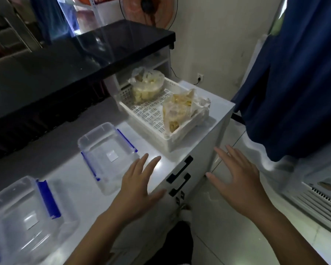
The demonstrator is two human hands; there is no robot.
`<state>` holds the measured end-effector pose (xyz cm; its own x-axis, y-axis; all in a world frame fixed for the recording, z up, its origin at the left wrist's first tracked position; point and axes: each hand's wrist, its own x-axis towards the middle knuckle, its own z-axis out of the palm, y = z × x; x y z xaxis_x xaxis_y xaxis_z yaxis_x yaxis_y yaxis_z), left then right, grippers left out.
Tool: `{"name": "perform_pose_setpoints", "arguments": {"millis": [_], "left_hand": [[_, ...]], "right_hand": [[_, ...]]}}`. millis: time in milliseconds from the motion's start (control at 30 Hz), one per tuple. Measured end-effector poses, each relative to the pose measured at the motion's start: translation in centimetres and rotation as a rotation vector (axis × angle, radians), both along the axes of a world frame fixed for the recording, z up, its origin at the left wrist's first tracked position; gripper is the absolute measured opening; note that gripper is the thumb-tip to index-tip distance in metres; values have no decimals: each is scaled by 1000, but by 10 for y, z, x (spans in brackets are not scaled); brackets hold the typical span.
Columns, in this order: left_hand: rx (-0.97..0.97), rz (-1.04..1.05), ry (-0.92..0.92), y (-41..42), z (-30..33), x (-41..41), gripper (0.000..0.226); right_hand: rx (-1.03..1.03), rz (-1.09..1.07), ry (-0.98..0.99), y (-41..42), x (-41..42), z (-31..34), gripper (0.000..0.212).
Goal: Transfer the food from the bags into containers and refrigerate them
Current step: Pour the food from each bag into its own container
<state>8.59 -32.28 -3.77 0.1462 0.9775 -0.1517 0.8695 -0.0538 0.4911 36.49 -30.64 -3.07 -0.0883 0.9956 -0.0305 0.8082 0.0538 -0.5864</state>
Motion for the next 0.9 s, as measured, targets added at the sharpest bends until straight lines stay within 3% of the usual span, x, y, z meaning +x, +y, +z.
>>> {"name": "perform_pose_setpoints", "arguments": {"millis": [200, 367, 467, 667, 800, 900], "left_hand": [[122, 47, -221, 100, 6, 35, 81], [220, 105, -307, 165, 4, 33, 70], [180, 173, -378, 196, 8, 28, 60], [-162, 300, -573, 216, 23, 37, 76], [-210, 450, -609, 210, 40, 41, 94], [-251, 622, -648, 198, 52, 37, 95]], "right_hand": [[140, -3, 38, 125, -1, 18, 67], [183, 47, 8, 214, -5, 15, 31], [214, 84, 35, 246, 2, 13, 18], [77, 94, 381, 289, 3, 56, 19], [-40, 234, 575, 331, -9, 90, 31], [-213, 349, 772, 356, -23, 112, 38]]}}
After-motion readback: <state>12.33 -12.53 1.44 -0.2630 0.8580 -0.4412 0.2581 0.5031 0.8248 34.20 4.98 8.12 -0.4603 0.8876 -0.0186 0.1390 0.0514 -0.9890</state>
